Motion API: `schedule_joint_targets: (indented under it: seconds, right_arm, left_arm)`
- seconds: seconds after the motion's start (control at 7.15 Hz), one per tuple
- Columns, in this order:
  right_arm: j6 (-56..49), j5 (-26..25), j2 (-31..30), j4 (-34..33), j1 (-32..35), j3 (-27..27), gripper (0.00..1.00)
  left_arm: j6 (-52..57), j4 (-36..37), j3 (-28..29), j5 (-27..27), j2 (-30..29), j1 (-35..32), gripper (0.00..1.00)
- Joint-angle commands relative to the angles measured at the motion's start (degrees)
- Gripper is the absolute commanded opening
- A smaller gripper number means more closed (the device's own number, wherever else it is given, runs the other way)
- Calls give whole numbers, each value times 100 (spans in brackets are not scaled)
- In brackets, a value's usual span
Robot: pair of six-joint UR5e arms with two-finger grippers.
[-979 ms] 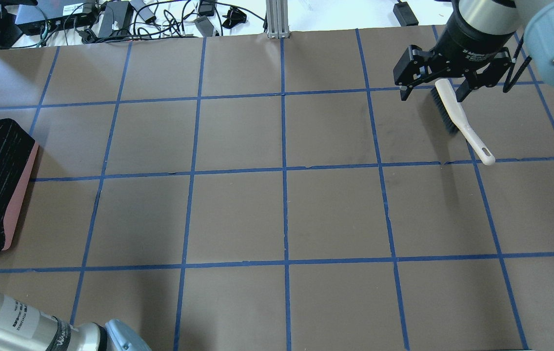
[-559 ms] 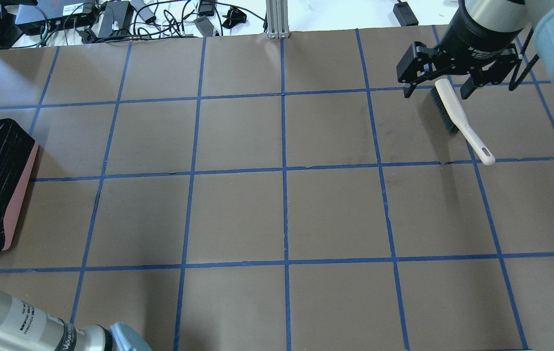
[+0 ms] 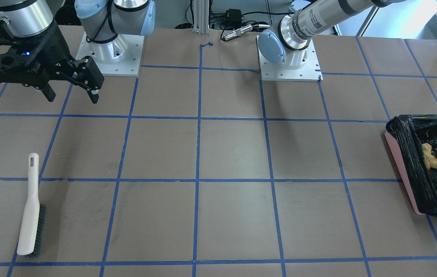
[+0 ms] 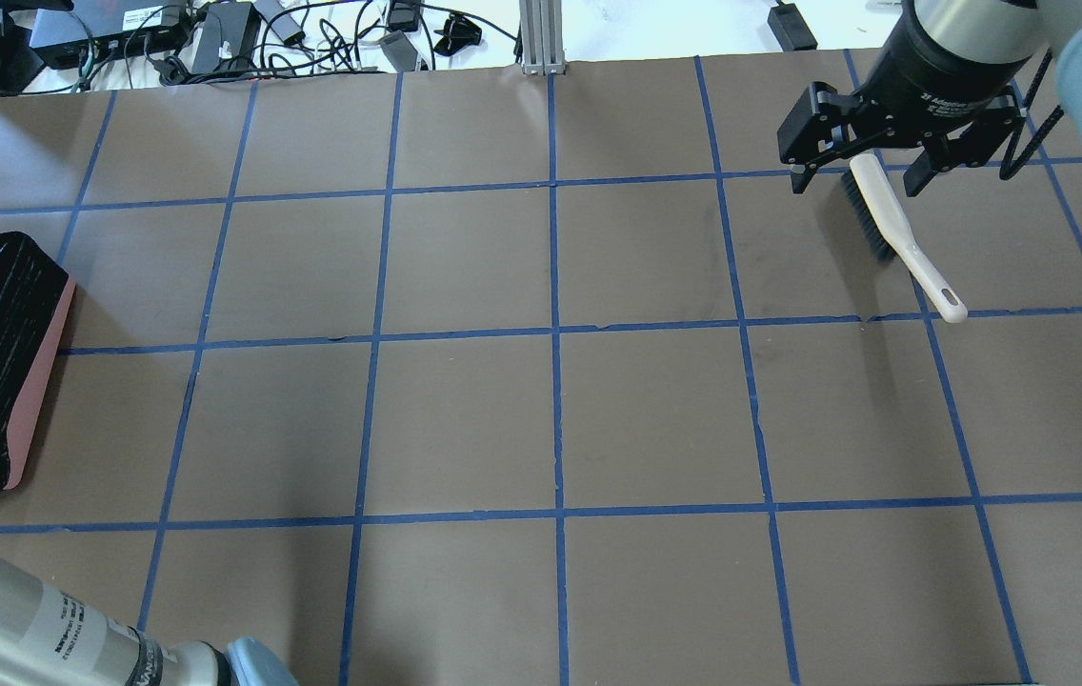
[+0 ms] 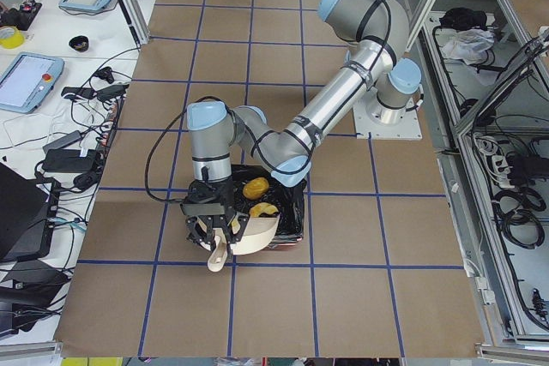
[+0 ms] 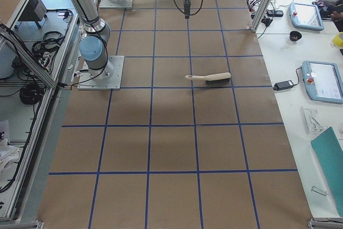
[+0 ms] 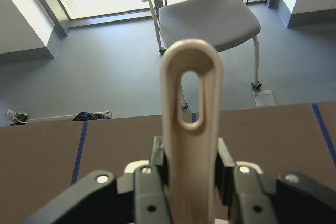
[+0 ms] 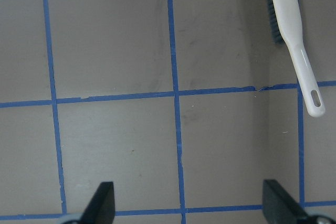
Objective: Sweep and dump trash into bin
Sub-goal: 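Tilt the dustpan over the bin with the left gripper to dump the items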
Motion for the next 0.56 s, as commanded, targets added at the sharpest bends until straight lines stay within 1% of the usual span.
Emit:
schedule_joint_targets:
  seconds: [0.0, 0.14, 0.42]
  right_arm:
    - [13, 7, -8, 4, 0, 9, 100]
    - [13, 7, -8, 4, 0, 0, 100]
    - [13, 7, -8, 4, 0, 0, 100]
  left_arm:
    - [25, 580, -439, 146, 140, -278, 0]
    - [87, 590, -423, 146, 202, -278, 0]
    - [419, 1237, -650, 225, 343, -278, 0]
